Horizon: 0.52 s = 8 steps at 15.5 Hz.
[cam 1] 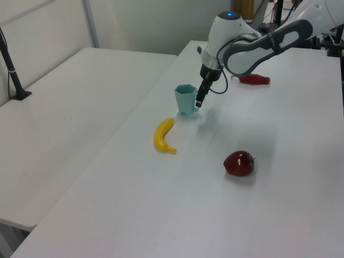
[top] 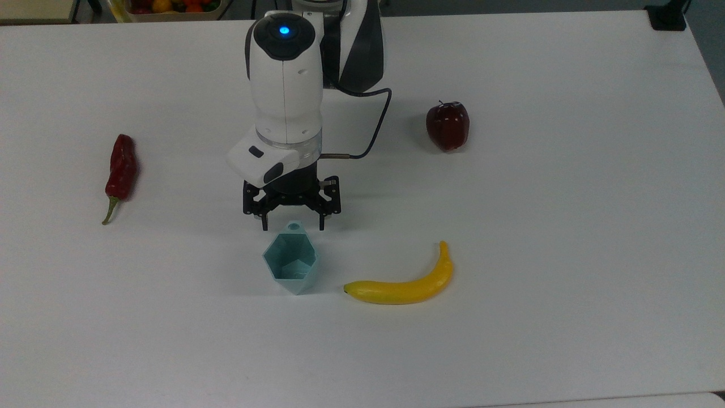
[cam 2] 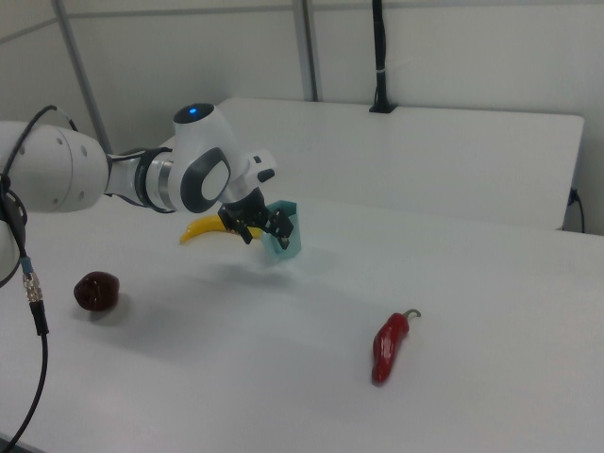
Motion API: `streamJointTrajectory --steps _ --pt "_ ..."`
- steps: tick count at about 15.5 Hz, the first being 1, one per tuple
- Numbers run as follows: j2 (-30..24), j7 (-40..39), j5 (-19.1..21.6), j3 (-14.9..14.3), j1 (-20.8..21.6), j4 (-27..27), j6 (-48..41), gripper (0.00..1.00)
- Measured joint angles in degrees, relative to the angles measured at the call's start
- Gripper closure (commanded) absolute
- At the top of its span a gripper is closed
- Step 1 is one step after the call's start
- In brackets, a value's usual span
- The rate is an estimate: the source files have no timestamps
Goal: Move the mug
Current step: 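Close the gripper on the rim of the teal mug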
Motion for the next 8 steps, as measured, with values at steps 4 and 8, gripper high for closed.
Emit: streamJointTrajectory --steps 4,8 --pt "0.7 0.0 0.1 0.0 0.0 0.1 1.5 0.63" --pt "0.8 0.6 0.4 0.0 0.0 0.2 1.5 0.91"
